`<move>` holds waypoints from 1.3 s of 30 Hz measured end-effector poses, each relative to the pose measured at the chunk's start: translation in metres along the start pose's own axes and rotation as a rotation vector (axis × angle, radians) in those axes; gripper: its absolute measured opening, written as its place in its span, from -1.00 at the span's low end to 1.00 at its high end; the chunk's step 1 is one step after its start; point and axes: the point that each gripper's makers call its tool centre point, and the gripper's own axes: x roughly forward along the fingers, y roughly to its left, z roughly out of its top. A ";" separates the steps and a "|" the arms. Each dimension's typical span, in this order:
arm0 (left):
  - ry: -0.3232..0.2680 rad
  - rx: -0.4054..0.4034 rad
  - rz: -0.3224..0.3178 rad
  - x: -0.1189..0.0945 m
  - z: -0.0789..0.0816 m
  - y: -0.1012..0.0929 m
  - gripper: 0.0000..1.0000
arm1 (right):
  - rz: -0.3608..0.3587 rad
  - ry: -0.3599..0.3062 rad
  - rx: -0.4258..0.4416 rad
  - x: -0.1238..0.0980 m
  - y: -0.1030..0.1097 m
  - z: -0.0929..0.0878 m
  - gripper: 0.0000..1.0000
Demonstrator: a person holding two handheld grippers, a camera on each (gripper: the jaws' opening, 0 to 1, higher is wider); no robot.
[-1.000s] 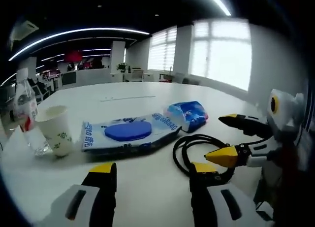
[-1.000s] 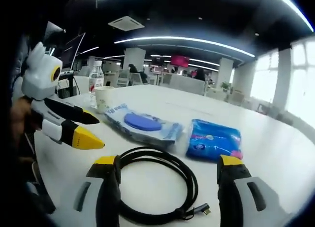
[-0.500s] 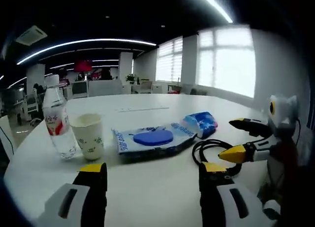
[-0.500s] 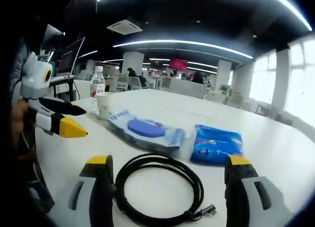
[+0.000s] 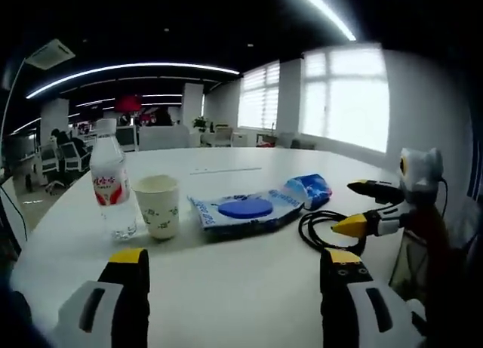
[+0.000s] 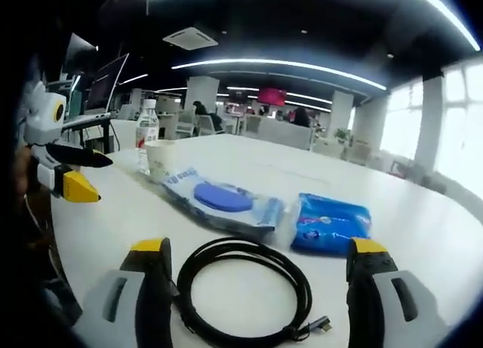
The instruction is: Arrange the tabletop items into an orderly group along one side of the table until the central work area is clear of visible clutter.
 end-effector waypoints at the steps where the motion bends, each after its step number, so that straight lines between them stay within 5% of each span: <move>1: -0.001 0.001 -0.001 -0.001 0.000 0.001 0.93 | 0.005 -0.004 -0.004 0.000 0.001 0.001 0.91; 10: -0.030 -0.024 -0.016 -0.013 0.002 0.013 0.97 | 0.007 -0.008 -0.036 -0.002 0.003 0.002 0.99; 18: -0.045 -0.020 0.052 -0.021 0.003 0.032 0.99 | 0.014 0.022 -0.112 -0.006 0.003 -0.003 0.99; 39: -0.097 -0.029 0.045 -0.042 0.005 0.039 0.99 | 0.093 -0.028 -0.008 -0.024 0.000 0.000 0.99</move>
